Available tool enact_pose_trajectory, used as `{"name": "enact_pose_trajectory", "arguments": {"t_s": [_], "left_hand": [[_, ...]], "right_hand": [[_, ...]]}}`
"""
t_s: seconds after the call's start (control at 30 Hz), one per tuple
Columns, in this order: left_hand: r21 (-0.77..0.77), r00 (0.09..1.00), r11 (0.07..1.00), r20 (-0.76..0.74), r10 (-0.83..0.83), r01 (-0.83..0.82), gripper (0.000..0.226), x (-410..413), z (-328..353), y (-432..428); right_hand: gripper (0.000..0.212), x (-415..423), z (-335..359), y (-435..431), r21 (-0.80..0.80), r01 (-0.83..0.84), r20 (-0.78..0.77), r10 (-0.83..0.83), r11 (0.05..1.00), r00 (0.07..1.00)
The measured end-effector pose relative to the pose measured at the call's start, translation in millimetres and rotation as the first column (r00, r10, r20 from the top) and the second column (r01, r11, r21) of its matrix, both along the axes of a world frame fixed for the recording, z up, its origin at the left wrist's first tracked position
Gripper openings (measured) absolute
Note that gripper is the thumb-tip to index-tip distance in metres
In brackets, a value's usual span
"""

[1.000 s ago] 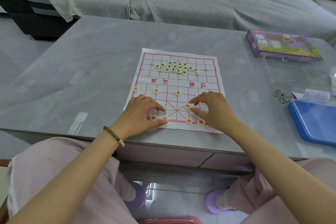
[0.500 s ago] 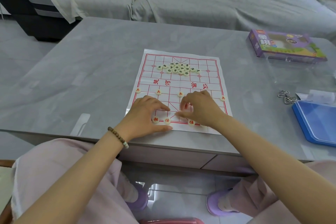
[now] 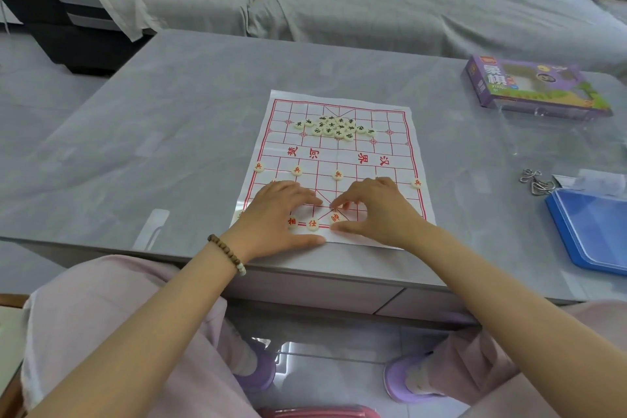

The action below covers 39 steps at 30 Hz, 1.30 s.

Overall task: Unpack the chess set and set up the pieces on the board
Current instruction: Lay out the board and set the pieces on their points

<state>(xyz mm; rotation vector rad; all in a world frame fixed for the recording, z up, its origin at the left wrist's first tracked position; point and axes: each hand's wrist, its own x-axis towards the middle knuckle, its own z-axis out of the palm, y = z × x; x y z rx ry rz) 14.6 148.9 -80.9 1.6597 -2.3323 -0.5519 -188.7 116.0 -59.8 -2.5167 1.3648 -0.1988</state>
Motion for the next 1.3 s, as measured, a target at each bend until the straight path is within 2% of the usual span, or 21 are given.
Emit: {"name": "enact_pose_trajectory", "arguments": {"t_s": [0.17, 0.33, 0.77, 0.87, 0.97, 1.1, 1.23, 1.3], "left_hand": [[0.002, 1.000, 1.000, -0.008, 0.004, -0.004, 0.066, 1, 0, 1], [0.007, 1.000, 1.000, 0.008, 0.011, -0.011, 0.063, 1, 1, 0], [-0.004, 1.000, 1.000, 0.007, 0.011, -0.011, 0.054, -1, 6, 0], [-0.015, 0.994, 0.999, -0.101, 0.047, -0.049, 0.043, 3, 13, -4], [-0.020, 0.977, 0.994, -0.186, 0.103, -0.108, 0.036, 12, 24, -20], [-0.043, 0.960, 0.990, -0.255, 0.119, -0.134, 0.036, 18, 40, -57], [0.087, 0.973, 0.991, -0.197, 0.117, -0.102, 0.053, 19, 36, -102], [0.124, 0.998, 0.991, -0.023, 0.054, -0.051, 0.058, 13, 29, -121]], "right_hand": [[0.027, 0, 0, 3, 0.006, -0.001, 0.011, 0.001, 1.000, 1.000], [0.031, 2, -1, 4, -0.020, -0.006, -0.027, 0.005, 1.000, 1.000], [0.027, 0, -7, 7, -0.012, 0.005, 0.014, -0.005, 1.000, 1.000], [0.025, -3, 0, 3, 0.018, -0.005, 0.123, 0.003, 1.000, 0.992], [0.019, -11, 15, -13, 0.089, 0.034, 0.258, -0.056, 0.995, 0.965], [0.017, -25, 26, -53, 0.100, 0.130, 0.319, -0.156, 0.986, 0.935], [0.027, -37, 22, -98, 0.092, 0.194, 0.331, -0.214, 0.977, 0.919], [0.036, -39, 17, -114, 0.151, 0.183, 0.283, -0.220, 0.971, 0.933]]}}
